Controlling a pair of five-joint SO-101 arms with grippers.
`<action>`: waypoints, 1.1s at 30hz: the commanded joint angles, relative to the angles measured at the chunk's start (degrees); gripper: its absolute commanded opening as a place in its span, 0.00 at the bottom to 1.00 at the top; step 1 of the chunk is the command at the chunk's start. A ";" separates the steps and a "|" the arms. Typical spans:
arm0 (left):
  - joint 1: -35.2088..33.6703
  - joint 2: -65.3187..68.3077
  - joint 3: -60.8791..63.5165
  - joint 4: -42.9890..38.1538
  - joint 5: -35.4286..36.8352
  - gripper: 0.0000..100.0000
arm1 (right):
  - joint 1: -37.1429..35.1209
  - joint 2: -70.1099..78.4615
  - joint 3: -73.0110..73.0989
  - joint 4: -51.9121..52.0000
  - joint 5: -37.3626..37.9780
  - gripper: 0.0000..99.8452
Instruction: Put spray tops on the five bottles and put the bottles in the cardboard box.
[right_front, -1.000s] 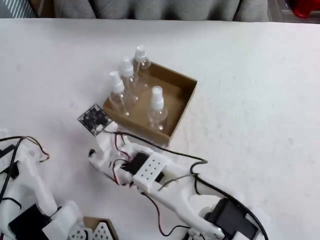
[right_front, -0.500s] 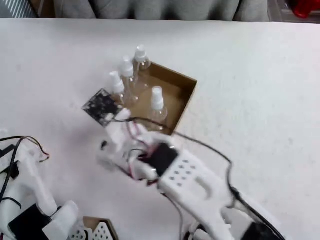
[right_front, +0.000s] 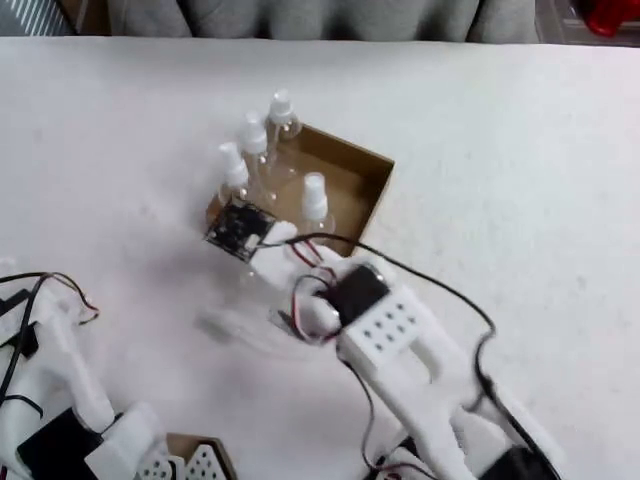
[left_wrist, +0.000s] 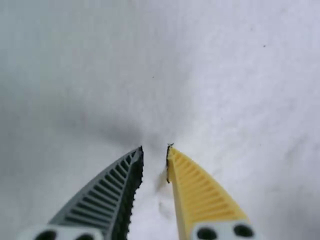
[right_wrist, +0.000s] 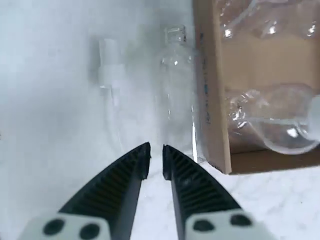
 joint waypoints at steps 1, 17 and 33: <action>-0.40 0.22 -3.25 -1.32 0.62 0.09 | 0.92 6.37 -0.53 -6.55 5.36 0.02; -0.31 0.40 -3.34 -1.32 0.62 0.09 | -4.97 30.99 -22.77 -15.34 8.00 0.02; 14.46 -0.04 -11.25 21.80 -3.34 0.09 | 3.38 22.73 -32.35 25.63 6.07 0.02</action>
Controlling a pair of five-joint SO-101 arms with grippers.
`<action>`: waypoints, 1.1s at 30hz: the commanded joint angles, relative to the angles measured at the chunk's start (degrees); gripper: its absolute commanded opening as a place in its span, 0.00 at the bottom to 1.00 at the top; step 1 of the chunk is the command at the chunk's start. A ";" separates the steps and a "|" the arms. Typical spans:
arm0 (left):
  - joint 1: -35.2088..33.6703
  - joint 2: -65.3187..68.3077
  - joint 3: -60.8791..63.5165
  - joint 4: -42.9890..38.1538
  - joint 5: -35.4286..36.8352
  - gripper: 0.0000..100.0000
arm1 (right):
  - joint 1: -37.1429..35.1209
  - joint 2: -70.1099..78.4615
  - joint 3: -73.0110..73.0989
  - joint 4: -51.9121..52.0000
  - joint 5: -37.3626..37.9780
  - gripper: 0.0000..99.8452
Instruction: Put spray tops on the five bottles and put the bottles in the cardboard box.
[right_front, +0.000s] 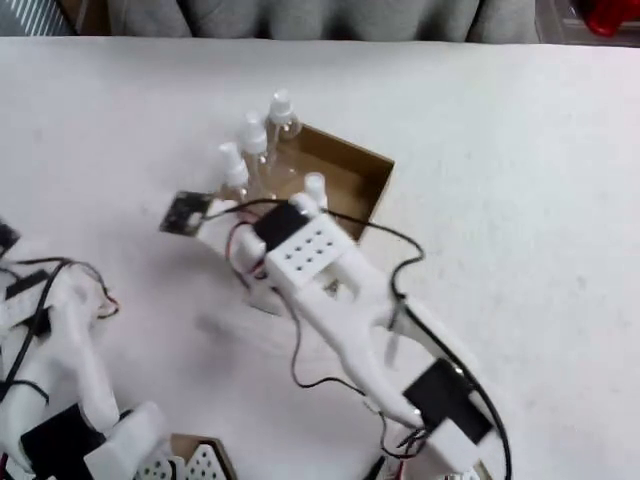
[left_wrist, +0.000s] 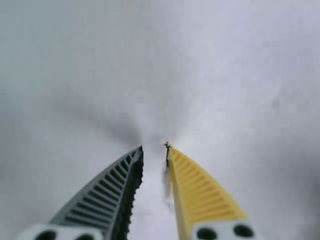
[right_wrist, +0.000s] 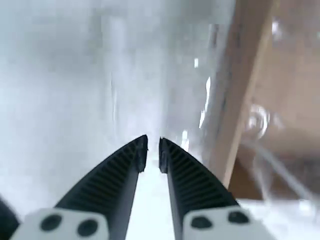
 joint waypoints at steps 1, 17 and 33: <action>7.69 -0.75 -7.38 12.48 -4.66 0.09 | 4.18 -6.99 -2.55 8.48 1.85 0.02; 41.19 -0.75 -12.92 24.26 -3.08 0.10 | 10.15 -18.33 8.62 11.38 5.45 0.02; 43.91 -0.66 -3.08 11.52 2.99 0.31 | 10.15 -17.80 8.79 10.59 6.95 0.02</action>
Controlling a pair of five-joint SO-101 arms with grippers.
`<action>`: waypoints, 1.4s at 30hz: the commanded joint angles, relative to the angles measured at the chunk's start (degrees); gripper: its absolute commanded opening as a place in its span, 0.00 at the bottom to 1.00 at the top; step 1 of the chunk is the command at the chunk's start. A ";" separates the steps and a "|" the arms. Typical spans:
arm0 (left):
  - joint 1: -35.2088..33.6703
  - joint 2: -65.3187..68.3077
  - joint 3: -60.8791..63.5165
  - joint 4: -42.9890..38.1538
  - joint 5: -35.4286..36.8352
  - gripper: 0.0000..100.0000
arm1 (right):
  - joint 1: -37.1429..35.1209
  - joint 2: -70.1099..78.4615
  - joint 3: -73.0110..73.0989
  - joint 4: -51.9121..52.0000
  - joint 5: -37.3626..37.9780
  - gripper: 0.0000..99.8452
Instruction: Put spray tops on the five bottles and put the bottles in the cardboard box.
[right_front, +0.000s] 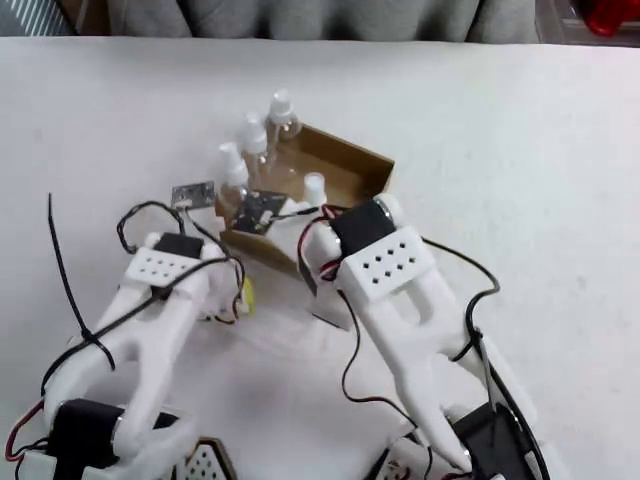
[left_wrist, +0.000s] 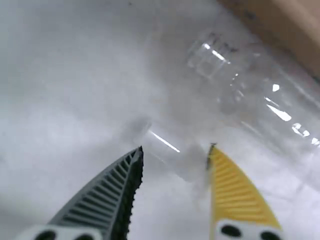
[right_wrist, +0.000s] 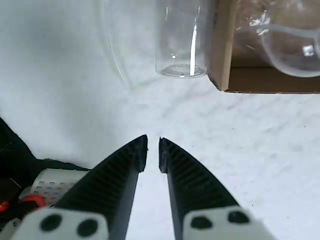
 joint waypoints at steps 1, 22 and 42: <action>0.57 -0.66 0.79 -2.29 0.44 0.30 | 0.66 -1.98 0.09 -0.13 2.81 0.02; 0.57 -0.66 8.79 -12.75 0.26 0.02 | 2.07 -1.89 2.20 -2.15 4.57 0.02; -36.00 -0.22 -1.23 -18.55 7.56 0.02 | -7.78 -9.19 15.56 -18.51 -0.26 0.02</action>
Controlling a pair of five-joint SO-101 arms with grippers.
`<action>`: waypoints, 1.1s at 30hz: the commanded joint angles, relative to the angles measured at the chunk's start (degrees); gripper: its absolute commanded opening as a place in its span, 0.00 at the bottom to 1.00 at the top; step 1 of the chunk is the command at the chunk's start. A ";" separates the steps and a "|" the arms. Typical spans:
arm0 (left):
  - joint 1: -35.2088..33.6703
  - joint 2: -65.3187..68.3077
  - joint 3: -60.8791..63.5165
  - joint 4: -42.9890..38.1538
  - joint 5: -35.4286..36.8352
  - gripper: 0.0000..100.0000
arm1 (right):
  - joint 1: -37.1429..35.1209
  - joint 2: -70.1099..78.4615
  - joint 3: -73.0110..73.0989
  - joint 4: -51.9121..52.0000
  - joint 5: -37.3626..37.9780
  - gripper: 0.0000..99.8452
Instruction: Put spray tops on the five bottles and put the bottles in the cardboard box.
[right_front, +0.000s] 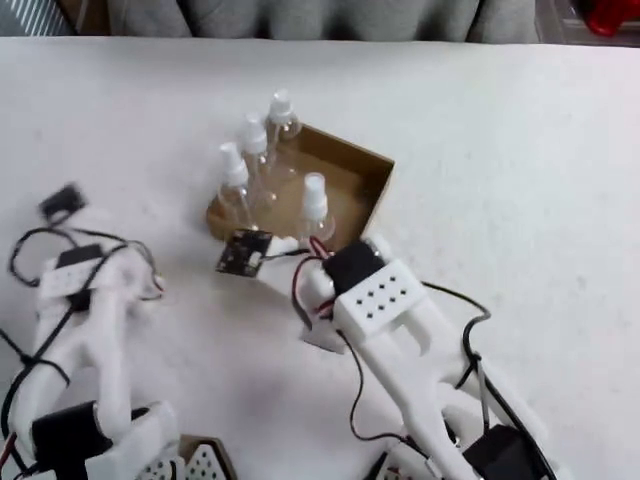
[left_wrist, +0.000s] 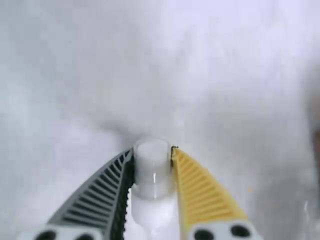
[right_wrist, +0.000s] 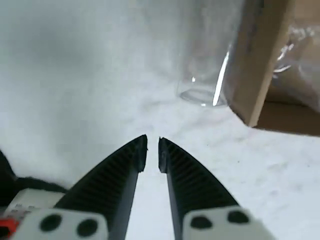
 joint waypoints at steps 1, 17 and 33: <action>-5.67 -0.13 -3.43 -4.66 5.89 0.02 | -2.51 -1.98 -0.35 -5.85 -2.20 0.02; -13.41 15.60 -15.38 -4.75 9.93 0.02 | -11.30 -2.07 13.27 -45.23 -2.11 0.02; -15.52 19.82 -18.90 -5.10 10.11 0.02 | -9.63 17.54 2.73 -55.43 -1.93 0.02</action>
